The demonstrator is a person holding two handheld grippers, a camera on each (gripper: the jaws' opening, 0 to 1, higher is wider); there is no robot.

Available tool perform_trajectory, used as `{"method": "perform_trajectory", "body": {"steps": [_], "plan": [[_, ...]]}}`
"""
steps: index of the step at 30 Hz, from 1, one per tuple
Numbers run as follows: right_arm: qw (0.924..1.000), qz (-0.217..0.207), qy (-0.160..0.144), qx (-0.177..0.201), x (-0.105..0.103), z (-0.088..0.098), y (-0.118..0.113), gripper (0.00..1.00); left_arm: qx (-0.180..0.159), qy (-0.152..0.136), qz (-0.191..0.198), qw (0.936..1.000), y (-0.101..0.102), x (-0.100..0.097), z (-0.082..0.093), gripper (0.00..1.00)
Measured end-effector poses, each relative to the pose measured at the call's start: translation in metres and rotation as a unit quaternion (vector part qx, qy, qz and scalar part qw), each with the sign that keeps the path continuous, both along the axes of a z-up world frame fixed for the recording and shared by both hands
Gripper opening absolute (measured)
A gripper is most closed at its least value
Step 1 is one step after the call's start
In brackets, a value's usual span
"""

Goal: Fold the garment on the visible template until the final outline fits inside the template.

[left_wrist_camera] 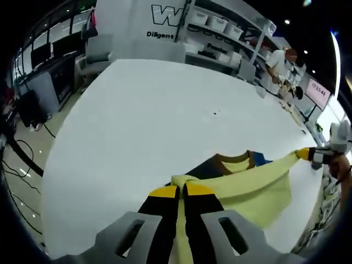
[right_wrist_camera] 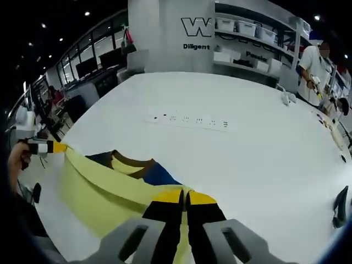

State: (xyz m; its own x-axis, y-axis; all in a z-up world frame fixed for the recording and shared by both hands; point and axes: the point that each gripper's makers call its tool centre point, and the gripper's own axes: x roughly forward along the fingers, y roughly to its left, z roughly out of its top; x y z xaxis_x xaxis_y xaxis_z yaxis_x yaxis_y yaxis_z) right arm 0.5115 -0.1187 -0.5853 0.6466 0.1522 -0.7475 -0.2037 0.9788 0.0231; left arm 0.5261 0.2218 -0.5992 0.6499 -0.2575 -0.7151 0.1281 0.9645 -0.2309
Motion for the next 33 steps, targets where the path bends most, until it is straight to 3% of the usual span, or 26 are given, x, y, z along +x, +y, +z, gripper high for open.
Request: {"method": "perform_trajectory", "body": {"steps": [11,17,22,24,26,27,29,30,33], "plan": [[0.9998,-0.01,0.016,0.001,0.017,-0.029,-0.002,0.0,0.001,0.039,0.017,0.9991,0.001,0.01,-0.037,0.01],[0.9993,-0.016,0.031,0.012,0.019,-0.046,-0.005,0.0,0.009,0.044,0.014,0.9989,0.001,0.013,-0.051,0.02],[0.9985,-0.022,0.038,0.033,0.022,-0.058,-0.007,0.0,0.012,0.04,0.007,0.9991,0.0,0.015,-0.057,0.02],[0.997,-0.025,0.019,0.071,0.027,-0.06,0.001,0.0,0.014,0.037,0.008,0.9992,0.0,0.015,-0.059,0.02],[0.9977,-0.011,0.016,0.065,0.022,-0.062,0.002,0.0,0.028,0.02,-0.017,0.9993,-0.001,0.015,-0.058,0.03],[0.9989,0.008,-0.004,0.046,0.023,-0.061,-0.001,0.0,0.04,0.004,-0.032,0.9987,-0.001,0.016,-0.055,0.04],[0.9983,0.019,-0.026,0.048,0.023,-0.058,0.0,0.0,0.05,-0.035,-0.05,0.9969,-0.002,0.017,-0.045,0.05],[0.9977,0.021,-0.035,0.055,0.023,-0.056,0.001,0.05,0.053,-0.051,-0.057,0.9957,-0.002,0.017,-0.041,0.07],[0.9947,0.057,-0.069,0.051,0.022,-0.048,0.004,0.26,0.076,-0.134,-0.115,0.9813,-0.007,0.015,-0.019,0.18]]}}
